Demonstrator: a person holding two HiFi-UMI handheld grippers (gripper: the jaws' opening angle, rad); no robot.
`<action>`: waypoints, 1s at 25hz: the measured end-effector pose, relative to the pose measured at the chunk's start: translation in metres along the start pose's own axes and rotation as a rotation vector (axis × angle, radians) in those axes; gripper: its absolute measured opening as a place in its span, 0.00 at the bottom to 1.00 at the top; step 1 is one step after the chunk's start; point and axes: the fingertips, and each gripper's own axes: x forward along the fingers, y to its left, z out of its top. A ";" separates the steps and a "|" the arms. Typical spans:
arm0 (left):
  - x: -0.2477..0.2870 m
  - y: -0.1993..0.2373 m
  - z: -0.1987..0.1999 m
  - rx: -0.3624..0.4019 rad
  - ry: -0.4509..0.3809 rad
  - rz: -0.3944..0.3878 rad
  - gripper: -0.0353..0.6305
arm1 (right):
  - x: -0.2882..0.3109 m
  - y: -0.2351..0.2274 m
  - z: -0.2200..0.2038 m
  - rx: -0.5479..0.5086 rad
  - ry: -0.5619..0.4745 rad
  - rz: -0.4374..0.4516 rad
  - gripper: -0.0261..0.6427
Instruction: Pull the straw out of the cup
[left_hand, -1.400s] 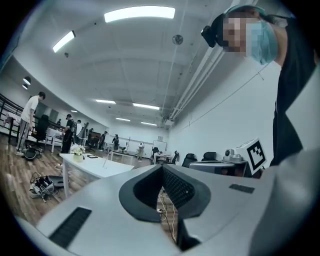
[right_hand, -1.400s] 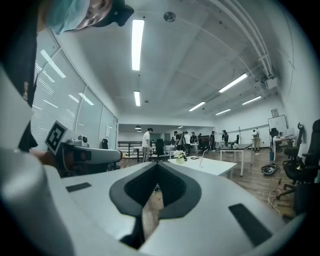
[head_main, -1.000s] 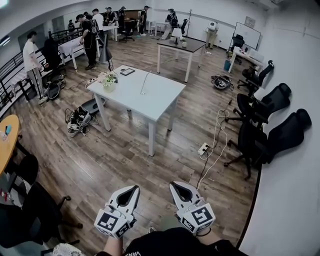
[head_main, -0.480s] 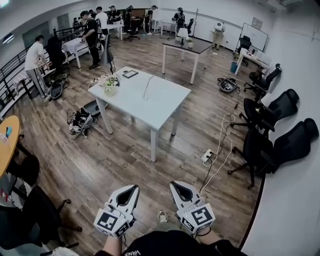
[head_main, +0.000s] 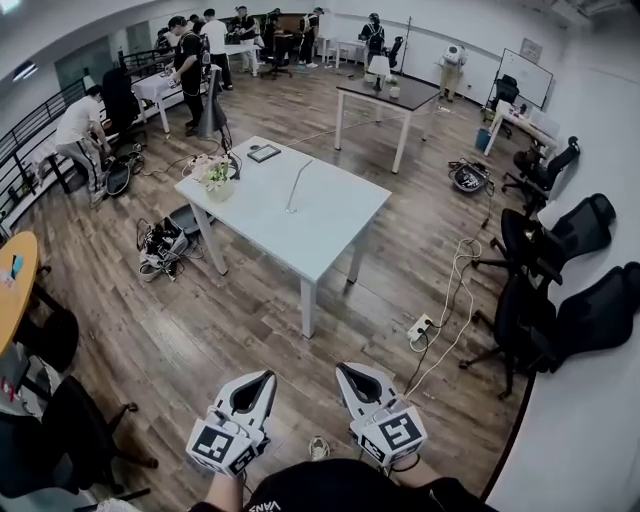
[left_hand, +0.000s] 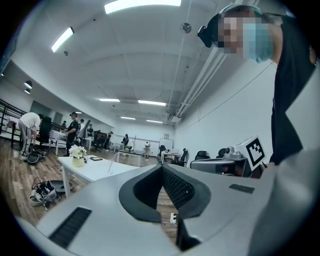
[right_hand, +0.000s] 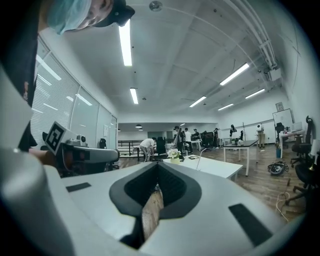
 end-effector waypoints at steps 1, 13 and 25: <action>0.007 0.003 0.000 0.000 0.000 0.009 0.05 | 0.004 -0.007 0.000 0.001 -0.002 0.004 0.06; 0.063 0.042 0.002 -0.014 0.005 0.041 0.06 | 0.055 -0.063 -0.001 0.011 0.002 0.019 0.06; 0.119 0.130 0.028 0.001 -0.001 -0.021 0.06 | 0.148 -0.097 0.018 0.003 -0.005 -0.054 0.06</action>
